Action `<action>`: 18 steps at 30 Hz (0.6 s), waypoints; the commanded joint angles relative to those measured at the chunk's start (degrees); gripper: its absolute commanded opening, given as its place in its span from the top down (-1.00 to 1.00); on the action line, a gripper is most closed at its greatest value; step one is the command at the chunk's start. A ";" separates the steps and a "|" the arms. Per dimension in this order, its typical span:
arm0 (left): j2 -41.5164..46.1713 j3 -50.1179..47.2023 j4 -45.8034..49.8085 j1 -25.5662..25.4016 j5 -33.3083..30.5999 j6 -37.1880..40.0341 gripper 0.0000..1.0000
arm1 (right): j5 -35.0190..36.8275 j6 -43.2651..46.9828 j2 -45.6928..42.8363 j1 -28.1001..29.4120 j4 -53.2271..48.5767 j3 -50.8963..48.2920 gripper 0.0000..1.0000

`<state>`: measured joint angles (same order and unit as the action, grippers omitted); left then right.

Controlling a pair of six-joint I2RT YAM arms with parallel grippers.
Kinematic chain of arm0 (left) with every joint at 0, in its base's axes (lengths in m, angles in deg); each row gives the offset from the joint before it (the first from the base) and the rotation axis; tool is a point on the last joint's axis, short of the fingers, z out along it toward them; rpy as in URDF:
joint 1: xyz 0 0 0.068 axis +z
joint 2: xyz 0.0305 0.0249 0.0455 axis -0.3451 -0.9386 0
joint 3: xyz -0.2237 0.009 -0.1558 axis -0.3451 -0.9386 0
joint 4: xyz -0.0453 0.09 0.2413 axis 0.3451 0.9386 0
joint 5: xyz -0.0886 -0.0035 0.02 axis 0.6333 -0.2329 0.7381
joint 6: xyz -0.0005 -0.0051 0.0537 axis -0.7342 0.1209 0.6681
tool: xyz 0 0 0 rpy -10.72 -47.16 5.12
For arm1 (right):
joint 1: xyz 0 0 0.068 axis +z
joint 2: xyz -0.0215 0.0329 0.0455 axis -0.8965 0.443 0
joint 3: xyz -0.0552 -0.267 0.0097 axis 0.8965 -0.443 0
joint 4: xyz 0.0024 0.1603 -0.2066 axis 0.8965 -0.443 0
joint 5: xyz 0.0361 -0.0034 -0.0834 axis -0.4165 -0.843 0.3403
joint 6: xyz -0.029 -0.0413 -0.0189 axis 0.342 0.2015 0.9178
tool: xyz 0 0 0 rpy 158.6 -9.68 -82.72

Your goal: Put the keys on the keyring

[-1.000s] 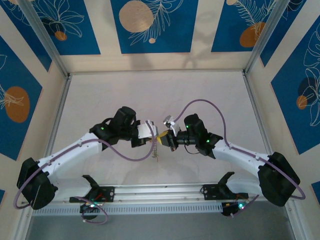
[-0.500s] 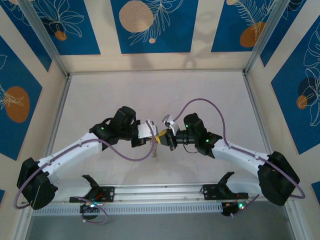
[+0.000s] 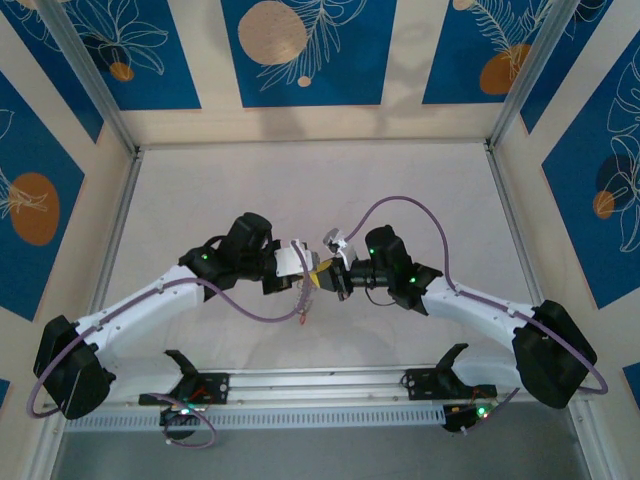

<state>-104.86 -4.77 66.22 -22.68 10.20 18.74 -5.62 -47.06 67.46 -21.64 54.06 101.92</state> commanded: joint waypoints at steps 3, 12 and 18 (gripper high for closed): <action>0.74 1.03 -1.03 -0.32 -0.40 -1.27 1.00 | -1.90 0.67 -0.81 0.48 1.62 1.69 1.00; 0.74 0.93 -0.96 -0.41 0.11 -0.57 1.00 | 0.42 -0.11 -2.15 0.56 1.03 1.77 1.00; -0.03 1.45 -0.57 -0.50 -0.06 -0.96 1.00 | 1.80 -0.40 -1.42 0.48 -0.59 3.04 1.00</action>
<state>-104.93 -4.77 66.24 -22.68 9.65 18.35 -5.14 -47.06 66.36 -21.38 53.89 102.31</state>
